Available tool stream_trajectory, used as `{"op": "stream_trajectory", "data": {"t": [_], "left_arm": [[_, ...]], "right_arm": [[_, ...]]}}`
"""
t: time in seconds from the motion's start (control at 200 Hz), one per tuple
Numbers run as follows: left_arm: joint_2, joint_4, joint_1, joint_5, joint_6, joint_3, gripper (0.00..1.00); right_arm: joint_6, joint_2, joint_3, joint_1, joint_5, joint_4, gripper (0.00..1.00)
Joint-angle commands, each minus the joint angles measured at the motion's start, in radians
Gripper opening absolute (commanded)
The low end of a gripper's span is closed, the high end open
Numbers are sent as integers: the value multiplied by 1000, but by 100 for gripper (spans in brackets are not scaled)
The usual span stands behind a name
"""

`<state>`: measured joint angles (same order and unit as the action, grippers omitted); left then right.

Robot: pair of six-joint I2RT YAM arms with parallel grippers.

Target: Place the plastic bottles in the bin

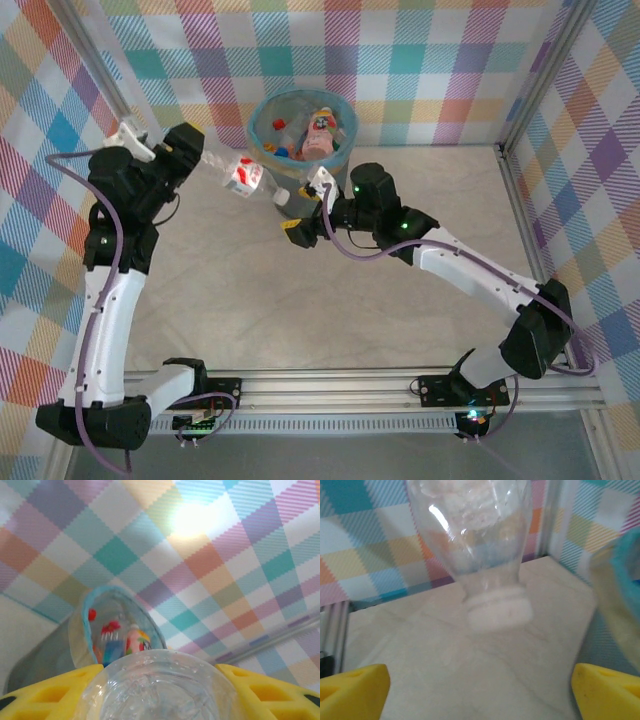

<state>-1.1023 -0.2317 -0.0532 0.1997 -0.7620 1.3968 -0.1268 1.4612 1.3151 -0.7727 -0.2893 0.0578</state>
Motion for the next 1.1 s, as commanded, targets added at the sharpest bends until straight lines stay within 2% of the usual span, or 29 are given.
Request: {"op": "stream_trajectory", "data": {"t": [0.0,0.19,0.38,0.465,0.635,0.84,0.94,0.995,1.095], "left_arm": [[-82,77,10,-99,69,125,52],[-311,229,-19,-150,168,307,50],[-569,293,-135,-242,463,555,53],[-689,305,-179,-243,571,675,57],[-852,351,-260,-335,832,819,58],[-970,411,-263,-320,863,889,59],[-995,399,-263,-321,848,895,63],[-994,380,-263,-320,831,886,68],[-961,383,-263,-325,804,825,84]], "right_arm": [[-34,-77,52,4,165,17,97],[-114,-122,52,15,284,58,99],[-146,-134,69,33,293,96,98],[-158,-137,72,36,290,106,98],[-172,-152,66,38,282,122,97],[-167,-169,46,39,278,145,97],[-166,-175,38,38,282,150,97],[-166,-174,36,38,282,154,97],[-165,-170,36,38,275,158,97]]}}
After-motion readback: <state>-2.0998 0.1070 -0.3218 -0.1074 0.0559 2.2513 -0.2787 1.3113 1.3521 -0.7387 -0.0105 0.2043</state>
